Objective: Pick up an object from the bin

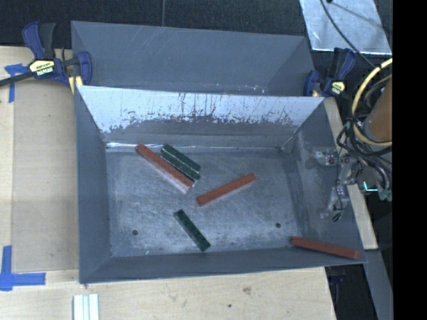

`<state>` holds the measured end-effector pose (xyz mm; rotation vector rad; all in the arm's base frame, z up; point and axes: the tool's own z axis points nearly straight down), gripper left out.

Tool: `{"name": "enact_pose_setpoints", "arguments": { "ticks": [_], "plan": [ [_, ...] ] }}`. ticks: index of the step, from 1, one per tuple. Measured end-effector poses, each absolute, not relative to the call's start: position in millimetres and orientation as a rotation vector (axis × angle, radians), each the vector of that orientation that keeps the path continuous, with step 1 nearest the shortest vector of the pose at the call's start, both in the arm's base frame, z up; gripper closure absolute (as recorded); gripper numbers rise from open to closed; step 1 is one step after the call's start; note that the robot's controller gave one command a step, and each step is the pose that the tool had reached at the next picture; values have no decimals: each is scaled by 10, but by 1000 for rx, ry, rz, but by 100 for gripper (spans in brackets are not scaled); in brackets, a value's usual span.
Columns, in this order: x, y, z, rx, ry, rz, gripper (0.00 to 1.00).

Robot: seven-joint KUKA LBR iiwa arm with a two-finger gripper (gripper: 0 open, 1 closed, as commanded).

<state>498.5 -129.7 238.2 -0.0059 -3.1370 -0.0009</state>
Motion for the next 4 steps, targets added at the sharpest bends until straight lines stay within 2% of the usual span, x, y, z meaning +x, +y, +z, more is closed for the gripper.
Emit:
{"name": "enact_pose_setpoints", "arguments": {
  "ticks": [1,2,3,4],
  "plan": [
    [5306,-458,692,564,-3096,0,0],
    [5641,370,1010,1029,-2976,-1,0],
    [5822,588,1069,1263,-2884,0,0],
    [6026,500,708,1706,-2649,1,0]
  ]
}}
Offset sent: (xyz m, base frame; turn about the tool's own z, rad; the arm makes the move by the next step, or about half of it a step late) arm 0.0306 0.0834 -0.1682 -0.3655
